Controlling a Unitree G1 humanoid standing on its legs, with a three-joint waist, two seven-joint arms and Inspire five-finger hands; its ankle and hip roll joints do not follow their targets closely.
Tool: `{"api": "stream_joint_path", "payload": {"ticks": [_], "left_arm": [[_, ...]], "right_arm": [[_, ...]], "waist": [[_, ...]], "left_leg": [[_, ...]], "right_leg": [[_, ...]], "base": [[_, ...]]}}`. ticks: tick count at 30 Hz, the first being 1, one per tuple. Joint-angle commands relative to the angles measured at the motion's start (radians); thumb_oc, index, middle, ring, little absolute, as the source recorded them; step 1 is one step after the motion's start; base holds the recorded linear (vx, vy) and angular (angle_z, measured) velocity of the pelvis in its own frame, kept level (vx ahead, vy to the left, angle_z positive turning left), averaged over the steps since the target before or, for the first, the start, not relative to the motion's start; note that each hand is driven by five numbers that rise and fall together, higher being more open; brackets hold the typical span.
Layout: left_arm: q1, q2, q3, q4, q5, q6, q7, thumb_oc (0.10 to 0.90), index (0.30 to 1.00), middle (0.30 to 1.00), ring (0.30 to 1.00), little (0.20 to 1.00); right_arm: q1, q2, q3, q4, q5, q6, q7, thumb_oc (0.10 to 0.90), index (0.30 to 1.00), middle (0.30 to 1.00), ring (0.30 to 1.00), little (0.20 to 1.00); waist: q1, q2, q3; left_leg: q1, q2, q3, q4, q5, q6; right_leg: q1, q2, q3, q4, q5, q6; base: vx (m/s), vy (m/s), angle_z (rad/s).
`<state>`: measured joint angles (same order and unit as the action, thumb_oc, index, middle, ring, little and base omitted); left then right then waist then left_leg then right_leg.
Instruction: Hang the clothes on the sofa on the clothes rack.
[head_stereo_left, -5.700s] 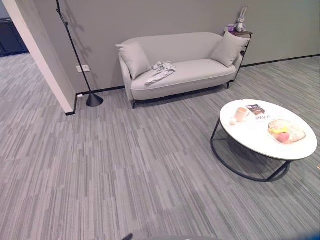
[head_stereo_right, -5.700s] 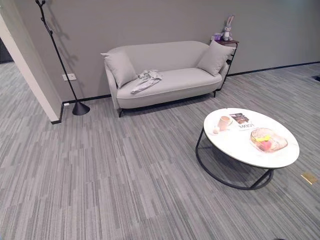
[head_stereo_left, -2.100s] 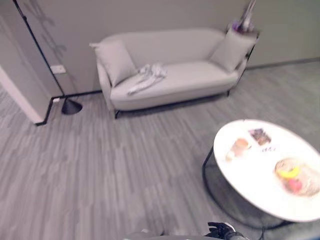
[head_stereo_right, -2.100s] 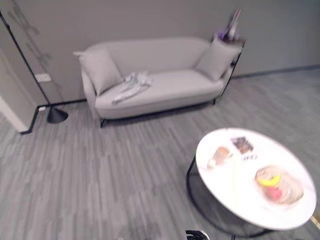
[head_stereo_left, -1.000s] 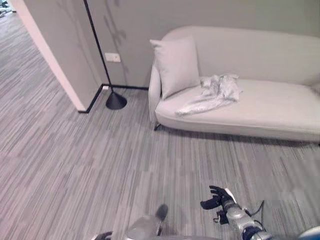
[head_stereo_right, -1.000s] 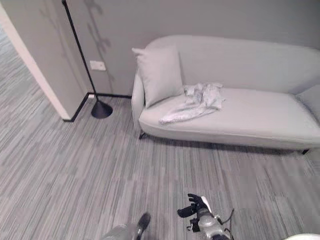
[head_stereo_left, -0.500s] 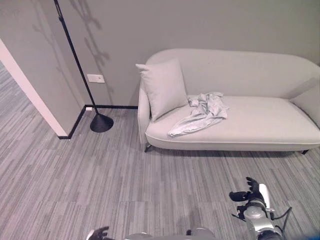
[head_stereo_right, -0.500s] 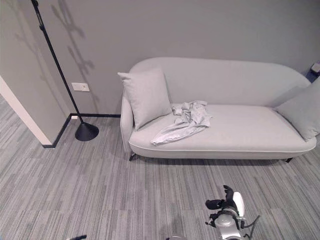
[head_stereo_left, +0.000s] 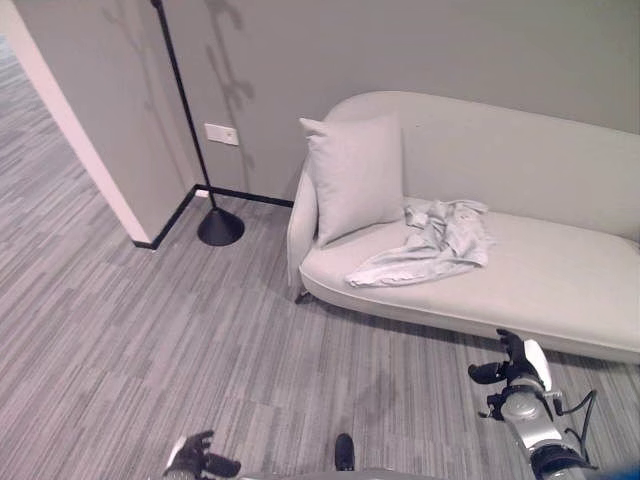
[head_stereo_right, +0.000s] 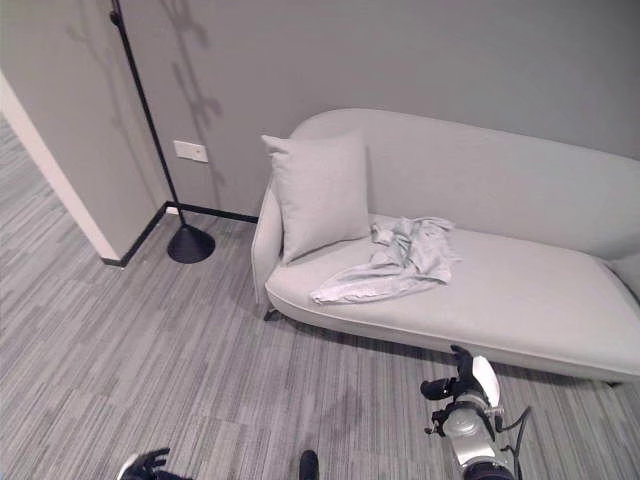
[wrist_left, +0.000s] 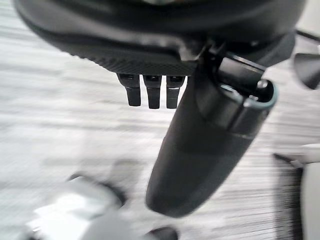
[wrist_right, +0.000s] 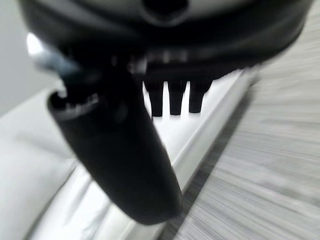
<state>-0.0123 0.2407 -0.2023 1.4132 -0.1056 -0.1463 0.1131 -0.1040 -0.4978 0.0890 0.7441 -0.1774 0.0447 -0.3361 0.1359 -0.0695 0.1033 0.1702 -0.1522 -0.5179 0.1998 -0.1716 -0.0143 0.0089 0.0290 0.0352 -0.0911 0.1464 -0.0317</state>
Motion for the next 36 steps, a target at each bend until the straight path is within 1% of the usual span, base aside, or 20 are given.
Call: {"api": "stream_joint_path", "payload": {"ticks": [1,4,7,8,10,12,13,14,15,17,18,20,21,22,23,24,26,29,33,36], "left_arm": [[-0.058,0.036,-0.053,-0.090,0.034,-0.040,0.026,0.800,0.900,0.900,0.900,0.900],[-0.063,0.031,-0.052,-0.113,0.035,-0.048,0.042,0.800,0.900,0.900,0.900,0.900],[-0.063,0.031,-0.052,-0.113,0.035,-0.048,0.042,0.800,0.900,0.900,0.900,0.900],[-0.057,0.033,-0.041,-0.128,0.022,-0.056,0.050,0.800,0.900,0.900,0.900,0.900],[-0.036,0.019,-0.046,-0.058,0.039,-0.045,0.043,0.800,0.900,0.900,0.900,0.900],[-0.029,0.018,-0.047,-0.041,0.048,-0.041,0.037,0.800,0.900,0.900,0.900,0.900],[-0.008,0.031,-0.047,-0.033,0.078,-0.036,0.034,0.800,0.900,0.900,0.900,0.900],[-0.007,0.031,-0.047,-0.033,0.078,-0.036,0.034,0.800,0.900,0.900,0.900,0.900],[-0.001,0.047,-0.044,-0.042,0.083,-0.031,0.038,0.800,0.900,0.900,0.900,0.900],[-0.001,0.052,-0.048,-0.052,0.084,-0.033,0.040,0.800,0.900,0.900,0.900,0.900],[-0.003,0.057,-0.057,-0.066,0.103,-0.035,0.044,0.800,0.900,0.900,0.900,0.900],[-0.008,0.060,-0.063,-0.070,0.108,-0.037,0.045,0.800,0.900,0.900,0.900,0.900],[-0.016,0.064,-0.070,-0.078,0.116,-0.042,0.047,0.800,0.900,0.900,0.900,0.900],[-0.033,0.067,-0.086,-0.088,0.136,-0.047,0.057,0.800,0.900,0.900,0.900,0.900],[-0.034,0.066,-0.087,-0.088,0.136,-0.047,0.057,0.800,0.900,0.900,0.900,0.900],[-0.054,0.069,-0.095,-0.087,0.150,-0.052,0.071,0.800,0.900,0.900,0.900,0.900],[-0.068,0.069,-0.093,-0.087,0.143,-0.057,0.082,0.800,0.900,0.900,0.900,0.900],[-0.084,0.070,-0.083,-0.086,0.111,-0.060,0.088,0.800,0.900,0.900,0.900,0.900],[-0.074,0.078,-0.075,-0.086,0.117,-0.069,0.104,0.800,0.900,0.900,0.900,0.900],[-0.061,0.066,-0.064,-0.103,0.088,-0.076,0.111,0.800,0.900,0.900,0.900,0.900]], "right_arm": [[-0.110,-0.170,0.018,-0.096,-0.063,-0.064,-0.061,0.800,0.900,0.900,0.900,0.900],[-0.152,-0.171,0.068,-0.065,-0.100,-0.053,-0.069,0.800,0.900,0.900,0.900,0.900],[-0.152,-0.171,0.069,-0.065,-0.100,-0.053,-0.069,0.800,0.900,0.900,0.900,0.900],[-0.185,-0.164,0.122,-0.021,-0.139,-0.053,-0.085,0.800,0.900,0.900,0.900,0.900],[-0.296,-0.128,0.233,0.181,-0.169,-0.033,-0.082,0.800,0.900,0.900,0.900,0.900],[-0.296,-0.107,0.243,0.214,-0.178,-0.026,-0.074,0.800,0.900,0.900,0.900,0.900],[-0.286,-0.083,0.260,0.241,-0.217,-0.022,-0.069,0.800,0.900,0.900,0.900,0.900],[-0.286,-0.083,0.261,0.242,-0.217,-0.022,-0.070,0.800,0.900,0.900,0.900,0.900],[-0.304,-0.071,0.290,0.256,-0.245,-0.011,-0.064,0.800,0.900,0.900,0.900,0.900],[-0.309,-0.068,0.297,0.266,-0.249,-0.012,-0.072,0.800,0.900,0.900,0.900,0.900],[-0.307,-0.057,0.309,0.280,-0.276,-0.002,-0.072,0.800,0.900,0.900,0.900,0.900],[-0.308,-0.056,0.313,0.272,-0.281,0.001,-0.074,0.800,0.900,0.900,0.900,0.900],[-0.308,-0.056,0.318,0.268,-0.290,0.002,-0.081,0.800,0.900,0.900,0.900,0.900],[-0.305,-0.063,0.318,0.267,-0.301,0.008,-0.084,0.800,0.900,0.900,0.900,0.900],[-0.305,-0.063,0.317,0.267,-0.301,0.008,-0.084,0.800,0.900,0.900,0.900,0.900],[-0.312,-0.067,0.323,0.266,-0.318,0.015,-0.088,0.800,0.900,0.900,0.900,0.900],[-0.324,-0.067,0.336,0.275,-0.330,0.020,-0.092,0.800,0.900,0.900,0.900,0.900],[-0.317,-0.055,0.357,0.302,-0.344,0.027,-0.084,0.800,0.900,0.900,0.900,0.900],[-0.304,-0.025,0.386,0.312,-0.387,0.019,-0.068,0.800,0.900,0.900,0.900,0.900],[-0.286,-0.044,0.405,0.281,-0.429,0.010,-0.079,0.800,0.900,0.900,0.900,0.900]], "waist": [[0.021,-0.008,0.029],[0.036,-0.020,0.043],[0.036,-0.020,0.044],[0.067,0.003,0.029],[0.088,0.047,-0.012],[0.088,0.044,-0.019],[0.088,0.041,-0.020],[0.091,0.038,-0.017],[0.083,0.052,0.017],[0.078,0.060,0.022],[0.082,0.068,0.026],[0.081,0.071,0.025],[0.083,0.076,0.026],[0.087,0.076,0.029],[0.087,0.077,0.027],[0.092,0.068,0.031],[0.107,0.064,0.036],[0.116,0.051,0.040],[0.136,-0.015,0.026],[0.118,-0.023,0.017]], "left_leg": [[-0.217,0.046,0.076,0.203,0.123,0.052],[-0.275,0.045,0.158,0.181,0.075,0.069],[-0.274,0.045,0.158,0.180,0.076,0.069],[-0.306,-0.012,0.199,-0.052,0.083,0.068],[-0.284,-0.042,0.164,-0.287,0.221,0.080],[-0.263,-0.053,0.147,-0.287,0.223,0.094],[-0.206,-0.047,0.139,-0.287,0.210,0.118],[-0.201,-0.049,0.142,-0.287,0.206,0.119],[-0.147,-0.045,0.146,-0.287,0.201,0.139],[-0.133,-0.044,0.136,-0.287,0.197,0.143],[-0.107,-0.032,0.136,-0.287,0.183,0.143],[-0.105,-0.023,0.134,-0.287,0.181,0.141],[-0.102,-0.006,0.136,-0.287,0.173,0.136],[-0.110,0.010,0.127,-0.287,0.169,0.127],[-0.112,0.012,0.126,-0.287,0.170,0.127],[-0.119,0.019,0.118,-0.287,0.162,0.119],[-0.125,0.033,0.122,-0.287,0.160,0.113],[-0.113,0.054,0.106,-0.287,0.157,0.099],[-0.116,0.106,0.094,-0.287,0.127,0.050],[-0.163,0.179,0.052,-0.287,0.150,-0.006]], "right_leg": [[0.008,-0.039,-0.014,0.064,-0.121,0.047],[0.050,-0.062,-0.056,0.004,-0.118,0.047],[0.051,-0.062,-0.056,0.004,-0.118,0.047],[0.048,-0.066,-0.105,0.004,-0.138,0.068],[0.090,-0.034,-0.113,0.004,-0.197,0.067],[0.095,-0.046,-0.115,0.051,-0.207,0.068],[0.054,-0.085,-0.151,0.285,-0.197,0.087],[0.054,-0.088,-0.147,0.292,-0.204,0.088],[-0.047,-0.151,-0.173,0.571,-0.138,0.093],[-0.093,-0.169,-0.189,0.647,-0.138,0.087],[-0.124,-0.211,-0.239,0.649,-0.154,0.082],[-0.118,-0.210,-0.252,0.591,-0.161,0.082],[-0.109,-0.190,-0.245,0.504,-0.164,0.081],[-0.099,-0.153,-0.198,0.315,-0.150,0.095],[-0.096,-0.150,-0.199,0.305,-0.143,0.095],[-0.097,-0.149,-0.136,0.118,-0.081,0.122],[-0.105,-0.170,-0.127,0.021,0.003,0.143],[-0.102,-0.207,-0.114,0.007,0.074,0.149],[-0.033,-0.211,-0.196,0.004,0.019,0.156],[-0.045,-0.160,-0.225,0.012,-0.046,0.119]], "base": [[0.09,-0.106,0.69],[0.09,-0.044,0.70],[0.09,0.028,0.24],[0.29,0.181,0.04],[0.60,0.374,0.36],[0.50,0.277,0.41],[0.34,0.153,0.10],[0.50,0.318,0.19],[0.24,0.222,0.02],[0.22,0.177,-0.10],[0.15,0.066,0.26],[0.15,0.017,0.21],[0.17,-0.107,0.05],[0.13,-0.102,0.00],[0.15,-0.167,0.03],[0.12,-0.134,0.02],[0.11,-0.155,0.07],[0.21,-0.305,-0.08],[0.29,-0.495,0.29],[0.21,-0.547,0.25]]}}
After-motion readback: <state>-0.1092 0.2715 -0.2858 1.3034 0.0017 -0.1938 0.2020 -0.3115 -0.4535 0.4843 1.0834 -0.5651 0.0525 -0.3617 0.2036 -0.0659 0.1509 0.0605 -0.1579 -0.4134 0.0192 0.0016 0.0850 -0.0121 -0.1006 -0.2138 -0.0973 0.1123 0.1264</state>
